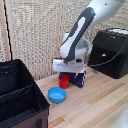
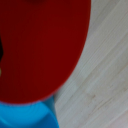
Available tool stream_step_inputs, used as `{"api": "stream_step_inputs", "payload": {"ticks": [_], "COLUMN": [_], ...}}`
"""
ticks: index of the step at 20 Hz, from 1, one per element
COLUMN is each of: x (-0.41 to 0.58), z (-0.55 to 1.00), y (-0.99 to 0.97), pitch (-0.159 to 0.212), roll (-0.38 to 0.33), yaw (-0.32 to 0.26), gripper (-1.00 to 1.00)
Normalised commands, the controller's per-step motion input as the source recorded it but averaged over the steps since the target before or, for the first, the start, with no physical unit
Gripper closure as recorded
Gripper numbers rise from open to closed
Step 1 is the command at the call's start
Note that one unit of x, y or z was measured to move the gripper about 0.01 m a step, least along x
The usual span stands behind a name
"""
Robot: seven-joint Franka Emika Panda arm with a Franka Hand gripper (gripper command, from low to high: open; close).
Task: Please find the red cup among the items before you. Carefully move your gripper towards it and gently hold it. Locate the front section of the organizer in front of you. Transfer the red cup above the front section and let go, placing it within that section.
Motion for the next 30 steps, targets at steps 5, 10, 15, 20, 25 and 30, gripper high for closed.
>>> {"api": "stream_step_inputs", "payload": {"ticks": [5, 10, 15, 20, 25, 30], "x": [0.022, 0.002, -0.027, -0.076, 0.0, 0.028], "z": [-0.24, -0.16, -0.11, 0.01, 0.32, 0.99], "y": [0.0, 0.0, 0.0, -0.02, -0.08, -0.09], "pitch": [0.019, 0.0, 0.001, -0.022, -0.018, 0.045], "roll": [-0.046, -0.026, -0.026, -0.014, 0.005, 0.051], "yaw": [-0.011, -0.005, -0.003, -0.012, -0.035, -0.04], "gripper": [1.0, 1.0, 1.0, 1.0, 1.0, 1.0]}}
